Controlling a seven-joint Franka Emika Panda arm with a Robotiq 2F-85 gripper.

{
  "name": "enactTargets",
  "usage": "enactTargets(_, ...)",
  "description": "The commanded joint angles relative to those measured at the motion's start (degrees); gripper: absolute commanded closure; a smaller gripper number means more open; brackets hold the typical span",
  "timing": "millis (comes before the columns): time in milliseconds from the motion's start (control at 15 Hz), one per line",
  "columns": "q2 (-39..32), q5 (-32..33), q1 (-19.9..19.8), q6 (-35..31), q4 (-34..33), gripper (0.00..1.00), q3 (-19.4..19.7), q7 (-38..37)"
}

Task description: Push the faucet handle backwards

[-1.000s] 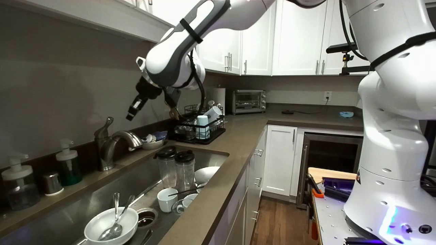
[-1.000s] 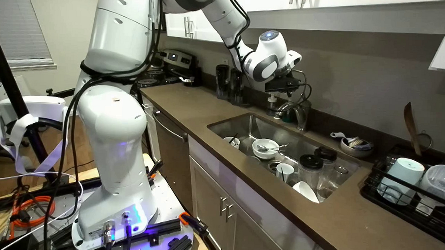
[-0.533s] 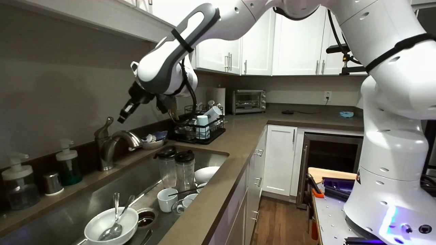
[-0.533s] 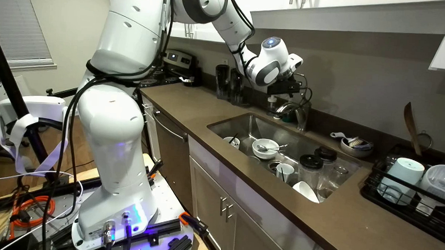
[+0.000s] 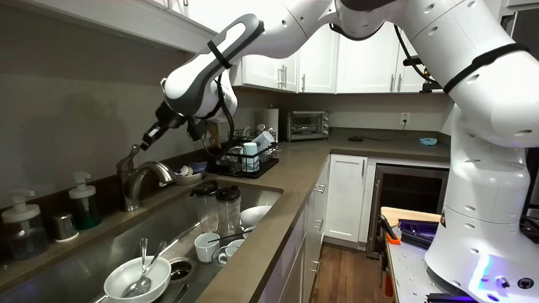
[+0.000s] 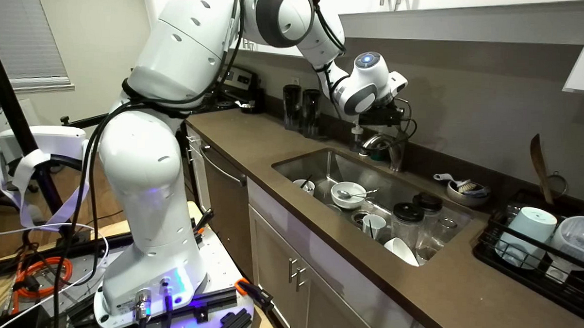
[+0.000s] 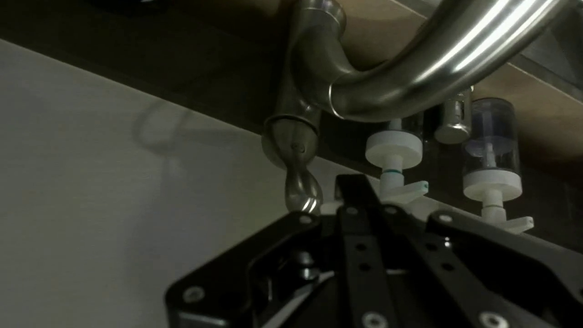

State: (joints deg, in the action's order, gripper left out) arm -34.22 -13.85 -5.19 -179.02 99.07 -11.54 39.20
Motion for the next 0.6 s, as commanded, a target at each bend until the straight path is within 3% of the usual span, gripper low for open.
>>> enactTargets(0, -3.3, 0.6, -2.2, 0.5, -4.0, 1.0, -2.2, 2.0)
enactTargets(533, -8.1, 0.9, -2.9, 2.6, -10.5, 1.0, -3.1, 2.0)
